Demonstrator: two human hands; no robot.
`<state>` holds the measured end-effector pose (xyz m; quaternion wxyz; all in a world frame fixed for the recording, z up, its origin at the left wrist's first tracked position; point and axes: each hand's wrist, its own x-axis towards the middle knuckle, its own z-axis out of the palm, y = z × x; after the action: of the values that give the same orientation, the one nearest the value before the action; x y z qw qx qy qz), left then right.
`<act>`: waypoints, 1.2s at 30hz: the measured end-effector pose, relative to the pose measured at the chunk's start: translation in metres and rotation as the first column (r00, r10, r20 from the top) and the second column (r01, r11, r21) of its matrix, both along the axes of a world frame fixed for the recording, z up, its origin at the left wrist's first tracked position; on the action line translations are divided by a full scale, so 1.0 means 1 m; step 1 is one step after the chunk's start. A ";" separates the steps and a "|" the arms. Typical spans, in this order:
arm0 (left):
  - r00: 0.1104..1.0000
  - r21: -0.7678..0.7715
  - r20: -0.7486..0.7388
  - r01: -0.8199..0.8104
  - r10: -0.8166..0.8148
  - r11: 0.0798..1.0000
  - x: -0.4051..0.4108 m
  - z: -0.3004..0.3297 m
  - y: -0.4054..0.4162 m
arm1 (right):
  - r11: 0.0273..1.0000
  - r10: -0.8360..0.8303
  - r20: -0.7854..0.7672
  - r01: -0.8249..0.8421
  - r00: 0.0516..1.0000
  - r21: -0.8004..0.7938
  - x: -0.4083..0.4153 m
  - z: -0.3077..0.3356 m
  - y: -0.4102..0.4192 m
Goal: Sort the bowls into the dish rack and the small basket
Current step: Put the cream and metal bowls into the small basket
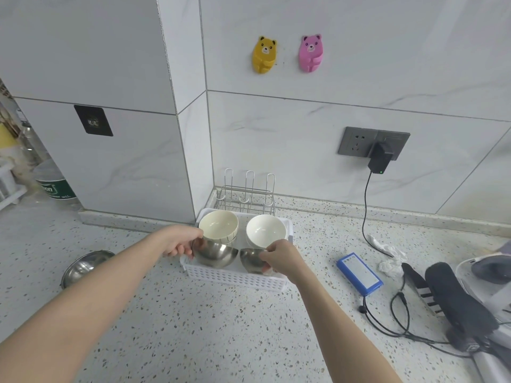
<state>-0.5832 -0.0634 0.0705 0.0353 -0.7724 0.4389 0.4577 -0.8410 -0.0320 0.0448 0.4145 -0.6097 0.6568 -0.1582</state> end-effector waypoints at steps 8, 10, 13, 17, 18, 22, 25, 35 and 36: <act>0.977 0.109 0.145 0.144 -0.159 0.984 0.004 0.007 -0.021 | 0.998 -0.052 -0.031 0.052 0.998 0.026 0.008 -0.010 -0.006; 0.977 0.101 0.142 0.144 -0.158 0.984 0.003 0.003 -0.022 | 0.998 -0.057 -0.034 0.058 0.998 0.031 0.009 -0.011 -0.004; 0.980 0.097 0.133 0.134 -0.146 0.986 0.000 -0.002 -0.021 | 0.997 -0.071 -0.043 0.072 0.997 0.018 0.009 -0.011 -0.001; 0.986 0.083 0.130 0.095 -0.105 0.992 -0.003 -0.010 -0.019 | 0.997 -0.083 -0.047 0.083 0.995 -0.004 0.008 -0.015 0.001; 0.987 0.074 0.129 0.082 -0.091 0.994 -0.004 -0.012 -0.018 | 0.997 -0.082 -0.043 0.082 0.996 -0.002 0.008 -0.015 0.002; 0.996 0.006 0.090 0.012 -0.012 1.000 -0.005 -0.019 -0.014 | 0.997 -0.079 -0.026 0.079 0.997 0.002 0.007 -0.018 0.005; 0.997 -0.028 0.005 -0.073 0.073 0.997 -0.002 -0.025 -0.010 | 0.996 -0.090 0.009 0.090 0.996 0.023 0.007 -0.020 0.011; 0.981 0.017 -0.120 -0.153 0.154 0.988 0.006 -0.043 0.011 | 0.998 -0.066 0.090 0.063 0.994 0.027 0.011 -0.033 0.028; 0.981 0.032 -0.125 -0.147 0.150 0.989 0.006 -0.045 0.013 | 0.998 -0.065 0.088 0.063 0.994 0.023 0.012 -0.033 0.028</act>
<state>-0.5775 -0.0509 0.0259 -0.0186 -0.7719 0.3761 0.5122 -0.8294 -0.0040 0.0118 0.4442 -0.5766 0.6585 -0.1915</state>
